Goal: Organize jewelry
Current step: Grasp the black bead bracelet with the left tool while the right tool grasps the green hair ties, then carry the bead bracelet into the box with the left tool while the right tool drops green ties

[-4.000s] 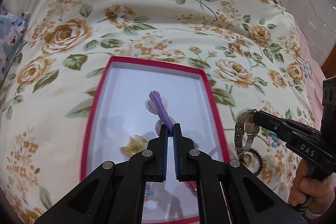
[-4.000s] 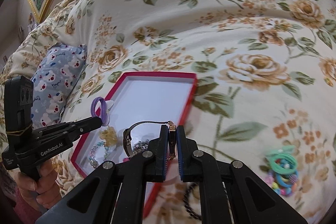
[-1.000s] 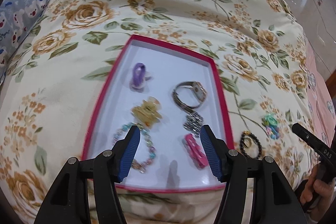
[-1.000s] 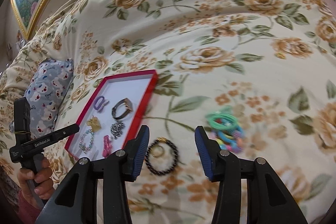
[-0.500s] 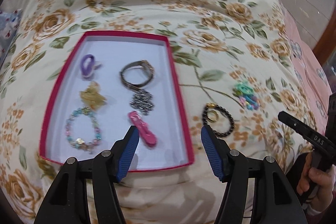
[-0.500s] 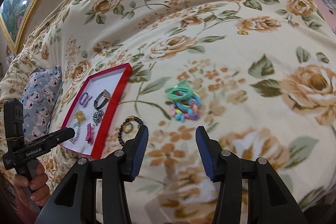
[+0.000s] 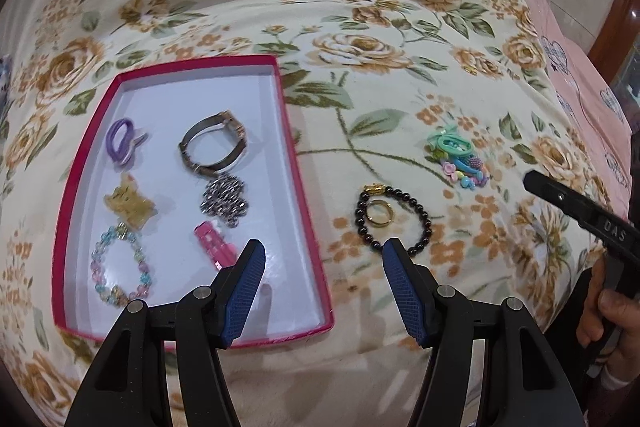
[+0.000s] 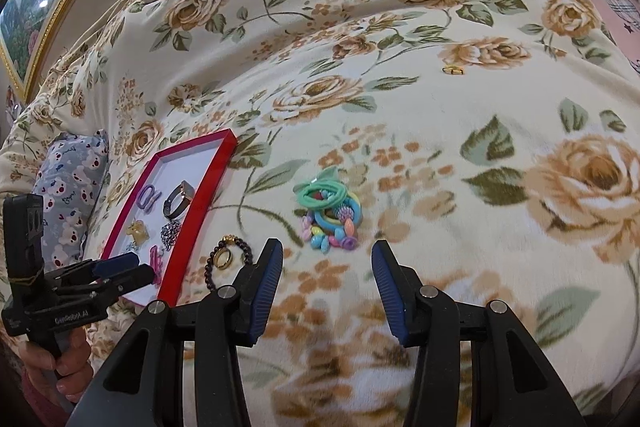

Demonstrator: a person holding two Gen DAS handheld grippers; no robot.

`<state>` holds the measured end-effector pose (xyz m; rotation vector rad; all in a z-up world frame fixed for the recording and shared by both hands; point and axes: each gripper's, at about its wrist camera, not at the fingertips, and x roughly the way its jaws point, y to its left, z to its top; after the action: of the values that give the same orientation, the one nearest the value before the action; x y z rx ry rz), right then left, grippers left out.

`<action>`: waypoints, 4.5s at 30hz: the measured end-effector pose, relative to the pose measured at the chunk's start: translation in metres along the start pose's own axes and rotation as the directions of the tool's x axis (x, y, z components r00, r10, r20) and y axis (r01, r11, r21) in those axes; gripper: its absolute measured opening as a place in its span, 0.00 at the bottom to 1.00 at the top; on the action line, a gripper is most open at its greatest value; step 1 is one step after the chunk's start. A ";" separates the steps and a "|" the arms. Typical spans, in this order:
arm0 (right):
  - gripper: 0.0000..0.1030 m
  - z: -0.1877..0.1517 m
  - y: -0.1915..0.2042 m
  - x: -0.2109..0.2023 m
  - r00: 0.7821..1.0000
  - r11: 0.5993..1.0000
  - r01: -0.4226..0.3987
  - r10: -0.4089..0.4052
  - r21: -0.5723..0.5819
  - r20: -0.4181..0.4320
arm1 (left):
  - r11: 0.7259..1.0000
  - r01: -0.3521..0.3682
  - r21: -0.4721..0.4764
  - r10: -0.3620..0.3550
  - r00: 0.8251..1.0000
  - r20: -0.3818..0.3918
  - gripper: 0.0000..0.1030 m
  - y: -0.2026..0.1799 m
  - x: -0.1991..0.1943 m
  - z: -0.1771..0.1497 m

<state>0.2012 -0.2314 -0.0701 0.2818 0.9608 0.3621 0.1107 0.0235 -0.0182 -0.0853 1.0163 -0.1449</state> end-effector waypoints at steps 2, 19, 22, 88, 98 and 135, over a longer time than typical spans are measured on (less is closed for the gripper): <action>0.40 0.005 0.001 0.005 1.000 1.000 0.002 -0.002 -0.010 -0.004 | 1.000 -0.002 0.024 0.002 1.000 -0.003 0.59 -0.005 0.005 0.003; 0.31 0.035 -0.004 0.063 0.998 1.000 0.018 -0.018 -0.010 -0.066 | 0.972 0.074 0.223 -0.060 0.996 -0.069 0.48 -0.059 0.048 0.016; 0.23 0.034 -0.005 0.073 0.996 1.000 0.027 -0.028 -0.012 -0.086 | 0.959 0.100 0.265 -0.072 0.991 -0.113 0.48 -0.070 0.063 0.012; 0.06 -0.036 0.035 0.012 0.993 0.995 0.011 -0.022 -0.096 -0.118 | 0.989 0.143 -0.042 -0.136 0.981 0.136 0.06 0.039 -0.061 -0.006; 0.06 -0.027 0.055 0.005 0.994 0.994 -0.075 0.068 -0.080 -0.089 | 0.989 0.129 -0.074 -0.116 0.982 0.151 0.06 0.056 -0.072 -0.017; 0.06 -0.003 0.192 0.115 0.958 0.927 -0.235 0.171 -0.291 -0.229 | 0.965 -0.009 -0.264 0.037 0.994 0.102 0.06 0.152 -0.043 -0.024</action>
<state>0.2252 -0.0093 -0.0820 0.0511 1.0559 0.7396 0.0798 0.1808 -0.0157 -0.3202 0.9250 0.0173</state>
